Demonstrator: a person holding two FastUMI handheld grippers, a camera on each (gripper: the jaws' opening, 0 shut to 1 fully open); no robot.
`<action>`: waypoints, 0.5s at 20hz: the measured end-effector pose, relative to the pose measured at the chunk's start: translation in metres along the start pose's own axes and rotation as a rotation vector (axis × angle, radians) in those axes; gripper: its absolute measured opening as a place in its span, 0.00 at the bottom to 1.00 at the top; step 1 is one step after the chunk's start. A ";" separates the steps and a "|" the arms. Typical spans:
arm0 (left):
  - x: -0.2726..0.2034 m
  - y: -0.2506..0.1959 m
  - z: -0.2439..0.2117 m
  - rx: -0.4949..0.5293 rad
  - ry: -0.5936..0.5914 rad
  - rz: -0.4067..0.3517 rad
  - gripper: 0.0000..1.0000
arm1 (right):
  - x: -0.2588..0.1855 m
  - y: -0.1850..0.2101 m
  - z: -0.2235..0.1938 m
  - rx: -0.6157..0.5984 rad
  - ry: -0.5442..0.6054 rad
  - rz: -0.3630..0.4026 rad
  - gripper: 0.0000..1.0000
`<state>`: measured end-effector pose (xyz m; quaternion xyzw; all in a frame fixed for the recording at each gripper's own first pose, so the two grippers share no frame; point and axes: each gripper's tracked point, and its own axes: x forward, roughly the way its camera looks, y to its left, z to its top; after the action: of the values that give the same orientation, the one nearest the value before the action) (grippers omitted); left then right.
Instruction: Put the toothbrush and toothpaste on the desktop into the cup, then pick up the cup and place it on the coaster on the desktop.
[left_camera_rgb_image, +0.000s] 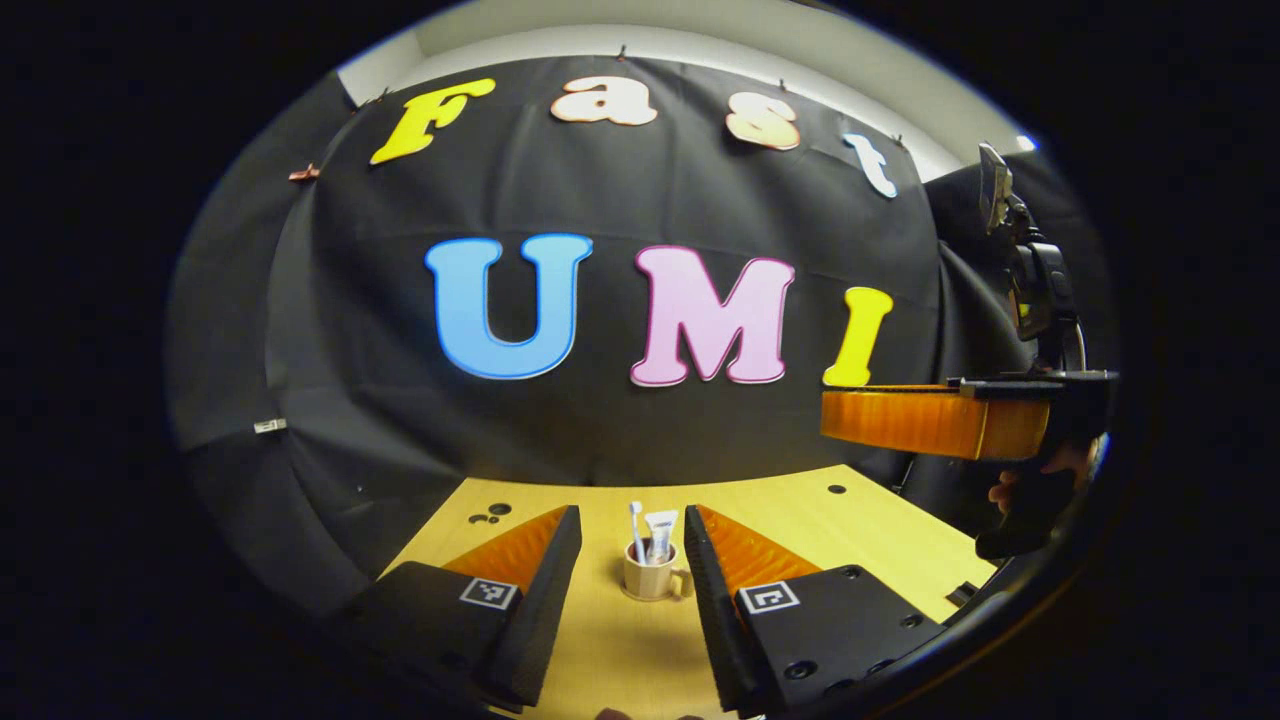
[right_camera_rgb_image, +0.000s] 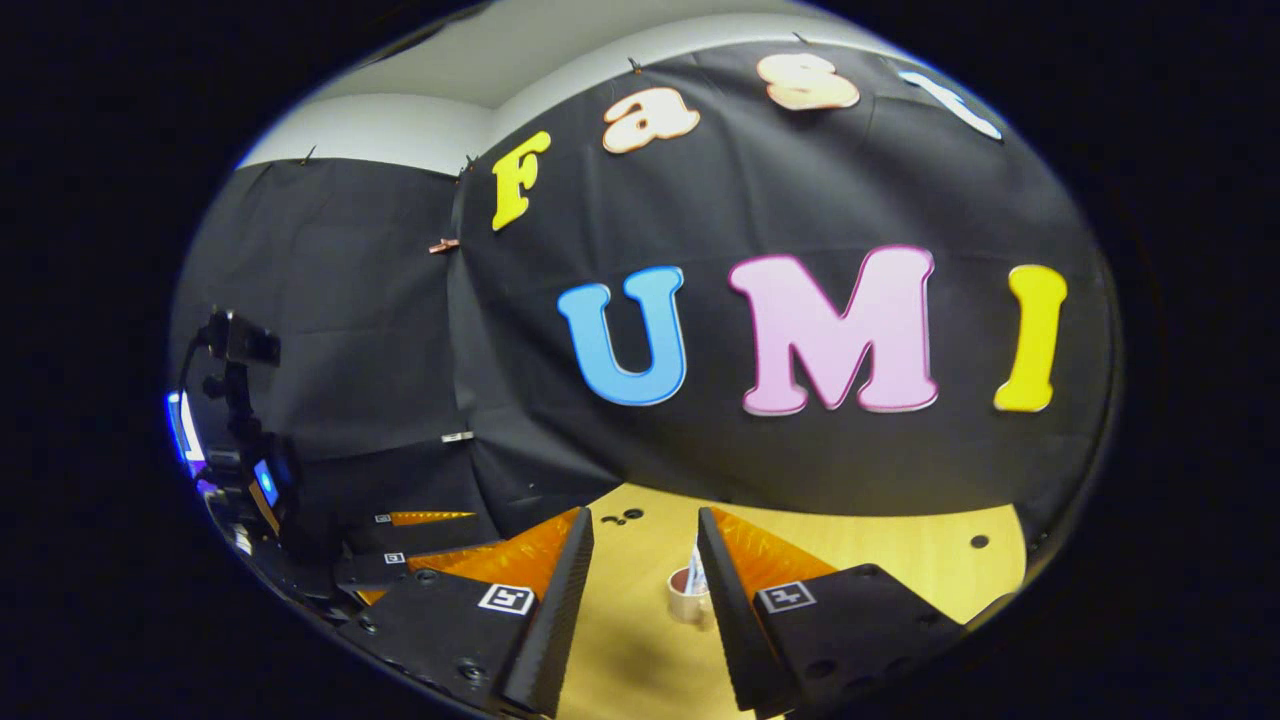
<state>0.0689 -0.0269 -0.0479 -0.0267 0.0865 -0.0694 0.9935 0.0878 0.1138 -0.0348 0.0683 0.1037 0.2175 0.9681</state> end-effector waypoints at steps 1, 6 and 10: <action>0.000 -0.007 0.006 0.004 -0.008 -0.010 0.66 | -0.008 -0.002 0.004 -0.005 -0.018 -0.017 0.68; -0.011 -0.036 0.040 0.009 -0.094 -0.050 0.73 | -0.040 -0.013 0.005 -0.001 -0.031 -0.074 0.97; -0.020 -0.052 0.051 0.028 -0.134 -0.074 0.87 | -0.054 -0.024 0.013 -0.005 -0.053 -0.110 0.97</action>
<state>0.0516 -0.0734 0.0088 -0.0208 0.0177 -0.1052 0.9941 0.0534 0.0675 -0.0177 0.0658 0.0812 0.1623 0.9812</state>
